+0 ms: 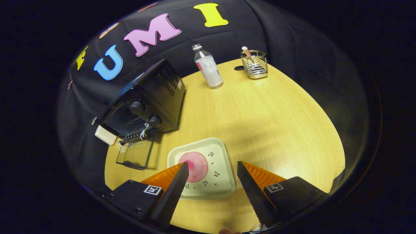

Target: Open the toaster oven, put the food inside, and close the toaster oven door.

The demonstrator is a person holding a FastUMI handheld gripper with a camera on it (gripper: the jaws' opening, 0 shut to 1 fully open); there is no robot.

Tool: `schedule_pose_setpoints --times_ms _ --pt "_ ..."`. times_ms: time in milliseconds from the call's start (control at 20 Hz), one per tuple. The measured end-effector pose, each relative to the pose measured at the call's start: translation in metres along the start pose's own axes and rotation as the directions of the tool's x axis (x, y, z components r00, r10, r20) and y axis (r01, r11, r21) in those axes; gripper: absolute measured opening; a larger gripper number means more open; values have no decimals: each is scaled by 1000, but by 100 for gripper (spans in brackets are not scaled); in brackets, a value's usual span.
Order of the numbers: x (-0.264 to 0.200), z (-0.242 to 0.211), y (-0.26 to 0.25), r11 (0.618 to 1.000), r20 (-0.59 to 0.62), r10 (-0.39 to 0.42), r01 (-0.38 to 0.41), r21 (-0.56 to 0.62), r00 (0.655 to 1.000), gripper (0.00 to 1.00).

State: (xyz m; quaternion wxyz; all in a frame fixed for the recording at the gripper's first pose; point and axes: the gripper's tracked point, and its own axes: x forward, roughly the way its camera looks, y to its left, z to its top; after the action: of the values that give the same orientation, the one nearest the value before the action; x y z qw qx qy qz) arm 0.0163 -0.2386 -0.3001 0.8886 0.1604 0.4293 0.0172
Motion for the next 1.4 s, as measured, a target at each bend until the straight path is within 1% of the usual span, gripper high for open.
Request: schedule_pose_setpoints --times_ms 200,350,400,500,550,600,750,800,950,1000,1050,1100,1150,1200,1250,1350,1400 --pt "22 -17 -6 999 -52 -4 3 -35 999 100" --pt "28 -26 -1 994 -66 -4 -3 -110 998 99" --pt "26 -29 2 991 -75 -4 -6 -132 997 98" --pt "27 -35 5 987 -85 -6 -8 -159 996 98" --pt "27 -35 5 983 -77 -14 0 -185 997 95" --pt "27 -37 1 975 -80 -37 19 -221 996 95" --pt "29 -38 -4 948 -52 -92 71 -309 994 82" --pt "28 -39 -3 945 -46 -98 79 -317 994 78" --pt "29 -40 -4 951 -55 -115 94 -295 992 68" --pt "28 -39 -5 956 -62 -122 101 -276 991 67" --pt "29 -40 -5 959 -72 -127 104 -263 989 61" --pt "28 -38 -8 965 -73 -131 110 -240 989 60" --pt "27 -39 -8 971 -84 -132 113 -209 988 42" --pt "28 -38 -12 974 -89 -140 121 -191 986 41" --pt "29 -37 -13 979 -88 -135 120 -165 987 28" --pt "28 -36 -16 987 -89 -129 119 -111 988 17" --pt "30 -35 -14 990 -94 -119 110 -89 988 15"
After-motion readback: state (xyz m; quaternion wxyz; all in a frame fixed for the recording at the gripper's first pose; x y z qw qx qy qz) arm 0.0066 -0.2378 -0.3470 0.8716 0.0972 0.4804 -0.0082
